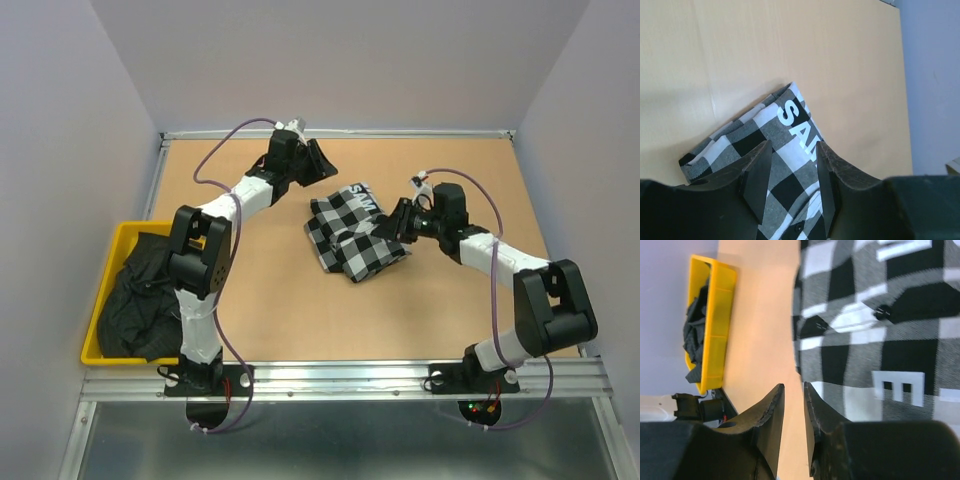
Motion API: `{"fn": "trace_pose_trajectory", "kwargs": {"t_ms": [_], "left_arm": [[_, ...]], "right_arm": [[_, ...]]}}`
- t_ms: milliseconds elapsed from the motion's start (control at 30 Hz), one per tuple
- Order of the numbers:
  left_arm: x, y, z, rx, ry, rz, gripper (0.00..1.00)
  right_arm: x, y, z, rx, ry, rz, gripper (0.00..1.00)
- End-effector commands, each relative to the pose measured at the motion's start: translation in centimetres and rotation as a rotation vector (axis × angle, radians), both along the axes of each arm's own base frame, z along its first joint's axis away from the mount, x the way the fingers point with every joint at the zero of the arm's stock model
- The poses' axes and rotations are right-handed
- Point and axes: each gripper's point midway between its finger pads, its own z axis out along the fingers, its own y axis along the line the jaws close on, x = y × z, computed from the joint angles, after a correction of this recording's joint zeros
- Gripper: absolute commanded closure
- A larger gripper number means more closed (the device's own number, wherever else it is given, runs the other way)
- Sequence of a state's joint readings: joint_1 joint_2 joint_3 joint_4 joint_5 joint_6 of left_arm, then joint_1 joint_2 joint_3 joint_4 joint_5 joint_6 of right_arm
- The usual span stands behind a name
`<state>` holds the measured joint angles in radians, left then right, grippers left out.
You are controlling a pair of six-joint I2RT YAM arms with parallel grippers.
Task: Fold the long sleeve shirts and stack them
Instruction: Fold the shirt
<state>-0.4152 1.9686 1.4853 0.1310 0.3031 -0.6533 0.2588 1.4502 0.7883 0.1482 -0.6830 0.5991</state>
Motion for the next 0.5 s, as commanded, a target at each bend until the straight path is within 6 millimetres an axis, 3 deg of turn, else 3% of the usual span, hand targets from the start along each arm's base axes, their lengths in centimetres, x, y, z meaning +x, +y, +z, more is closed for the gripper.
{"fn": "trace_pose_trajectory", "kwargs": {"t_ms": [0, 100, 133, 233, 300, 400, 467], "left_arm": [[0.9, -0.6, -3.8, 0.032, 0.053, -0.022, 0.49], [1.6, -1.0, -6.0, 0.039, 0.087, -0.023, 0.49], [1.7, -1.0, -7.6, 0.051, 0.114, -0.019, 0.50], [1.9, -0.5, -9.9, 0.085, 0.140, 0.009, 0.52], [1.7, -0.1, -11.1, 0.099, 0.159, 0.016, 0.53], [1.6, 0.4, -11.6, 0.110, 0.168, 0.023, 0.53], [1.7, 0.6, -11.0, 0.112, 0.151, 0.022, 0.53]], "right_arm": [[-1.1, -1.0, -4.7, -0.003, 0.079, 0.026, 0.73], [-1.6, -2.2, -7.7, 0.063, 0.145, -0.027, 0.77], [-1.9, -2.5, -8.5, 0.066, 0.160, -0.037, 0.79], [-2.6, -3.6, -11.7, 0.025, 0.212, -0.091, 0.81], [-3.0, -4.0, -12.3, 0.016, 0.222, -0.109, 0.82], [-3.2, -4.1, -11.2, 0.026, 0.196, -0.105, 0.82], [-2.7, -4.1, -8.8, 0.032, 0.148, -0.109, 0.82]]}}
